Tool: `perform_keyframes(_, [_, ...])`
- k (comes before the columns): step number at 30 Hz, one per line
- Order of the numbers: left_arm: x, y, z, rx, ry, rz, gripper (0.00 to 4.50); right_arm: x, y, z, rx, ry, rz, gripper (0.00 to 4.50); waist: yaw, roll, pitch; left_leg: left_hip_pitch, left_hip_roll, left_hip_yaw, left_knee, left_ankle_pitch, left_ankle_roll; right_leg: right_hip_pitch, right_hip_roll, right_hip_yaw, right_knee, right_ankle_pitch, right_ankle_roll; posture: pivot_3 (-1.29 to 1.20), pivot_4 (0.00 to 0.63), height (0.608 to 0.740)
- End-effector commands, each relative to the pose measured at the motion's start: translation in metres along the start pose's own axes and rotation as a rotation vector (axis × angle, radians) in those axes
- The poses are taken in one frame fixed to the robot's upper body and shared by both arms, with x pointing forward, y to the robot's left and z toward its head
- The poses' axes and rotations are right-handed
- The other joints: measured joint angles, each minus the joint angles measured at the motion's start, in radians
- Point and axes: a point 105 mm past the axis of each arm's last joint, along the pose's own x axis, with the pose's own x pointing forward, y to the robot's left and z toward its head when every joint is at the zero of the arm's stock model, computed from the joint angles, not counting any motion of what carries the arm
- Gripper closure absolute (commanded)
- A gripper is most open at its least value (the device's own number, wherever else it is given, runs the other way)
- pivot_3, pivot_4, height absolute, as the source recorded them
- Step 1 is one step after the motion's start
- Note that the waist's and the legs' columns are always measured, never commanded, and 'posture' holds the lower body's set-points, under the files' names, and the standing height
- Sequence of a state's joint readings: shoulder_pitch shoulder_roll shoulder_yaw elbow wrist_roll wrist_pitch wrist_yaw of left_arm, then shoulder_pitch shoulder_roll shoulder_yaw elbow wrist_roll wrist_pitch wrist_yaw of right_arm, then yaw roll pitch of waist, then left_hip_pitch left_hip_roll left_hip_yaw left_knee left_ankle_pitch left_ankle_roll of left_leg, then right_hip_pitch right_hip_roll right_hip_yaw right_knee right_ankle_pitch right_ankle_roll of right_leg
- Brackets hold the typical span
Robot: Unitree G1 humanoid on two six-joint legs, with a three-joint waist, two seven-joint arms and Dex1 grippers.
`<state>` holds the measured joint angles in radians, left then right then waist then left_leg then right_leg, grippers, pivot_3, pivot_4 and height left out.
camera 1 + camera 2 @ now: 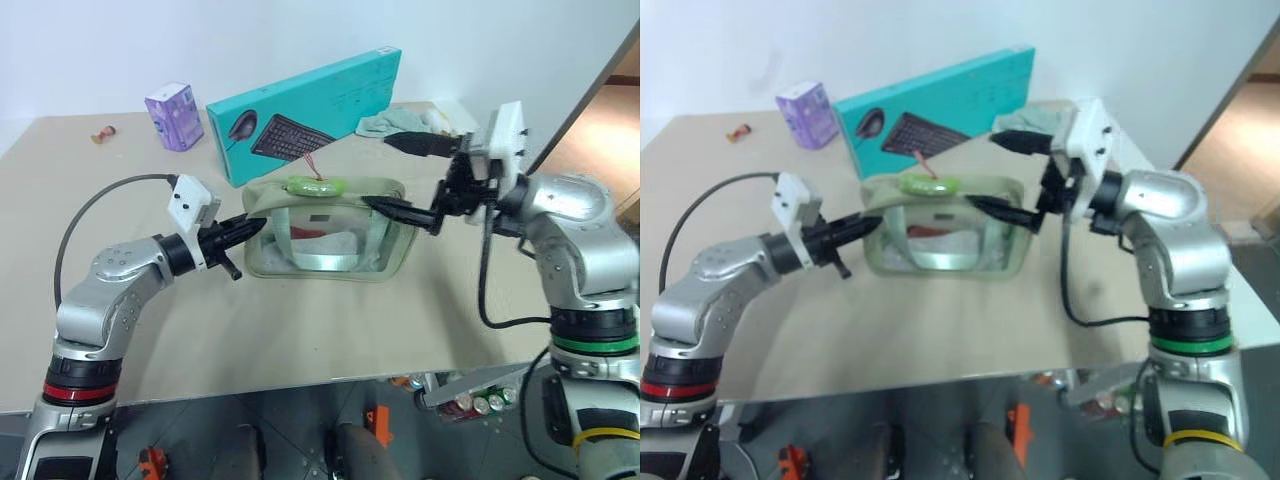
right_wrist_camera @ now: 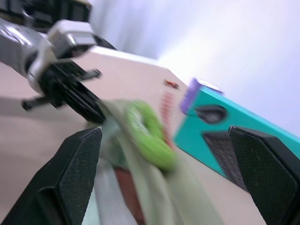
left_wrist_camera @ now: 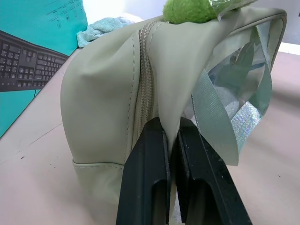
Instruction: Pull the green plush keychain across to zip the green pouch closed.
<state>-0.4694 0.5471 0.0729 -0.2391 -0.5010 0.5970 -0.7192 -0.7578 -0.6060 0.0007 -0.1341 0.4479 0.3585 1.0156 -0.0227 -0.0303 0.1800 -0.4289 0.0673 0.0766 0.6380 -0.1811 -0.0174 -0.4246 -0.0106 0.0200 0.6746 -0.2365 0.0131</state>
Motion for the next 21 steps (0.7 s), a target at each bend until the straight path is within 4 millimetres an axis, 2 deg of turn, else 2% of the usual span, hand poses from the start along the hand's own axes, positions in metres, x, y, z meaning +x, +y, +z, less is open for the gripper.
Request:
perform_keyframes(1, [0.003, -0.008, 0.013, 0.042, -0.037, -0.021, 4.50, 0.017, 0.007, 0.013, -0.063, -0.050, 0.043, 0.02, 0.001, 0.000, 0.000, 0.000, 0.000, 0.000, 0.000, 0.000, 0.000, 0.000, 0.000, 0.000, 0.000, 0.000, 0.000, 0.00, 0.150, 0.740])
perform_keyframes(9, [0.003, -0.010, 0.013, 0.039, -0.044, -0.012, 4.50, 0.035, 0.004, 0.010, -0.041, -0.076, 0.067, 0.02, 0.003, 0.000, 0.000, -0.001, -0.002, 0.000, 0.000, 0.000, 0.000, 0.000, -0.002, -0.001, 0.000, 0.000, 0.001, 0.00, 0.150, 0.740])
perform_keyframes(17, [0.005, -0.011, 0.013, 0.034, -0.052, -0.003, 4.50, 0.041, 0.002, -0.010, -0.039, -0.028, 0.087, 0.02, 0.003, 0.000, 0.000, -0.001, -0.002, 0.000, 0.000, 0.000, 0.000, 0.000, -0.002, -0.001, 0.000, 0.000, 0.001, 0.00, 0.150, 0.740])
perform_keyframes(20, [0.005, -0.012, 0.013, 0.032, -0.053, -0.003, 4.50, 0.043, 0.002, -0.018, -0.049, -0.002, 0.086, 0.77, 0.003, 0.000, 0.000, -0.002, -0.002, 0.000, 0.000, 0.000, 0.000, 0.000, -0.002, -0.001, 0.000, 0.000, 0.001, 0.00, 0.150, 0.740])
perform_keyframes(21, [0.006, -0.013, 0.013, 0.030, -0.055, -0.004, 4.50, 0.044, 0.001, -0.020, -0.050, 0.002, 0.080, 1.20, 0.003, 0.000, 0.000, -0.002, -0.002, 0.000, 0.000, 0.000, 0.000, 0.000, -0.002, -0.001, 0.000, 0.000, 0.001, 0.00, 0.150, 0.740])
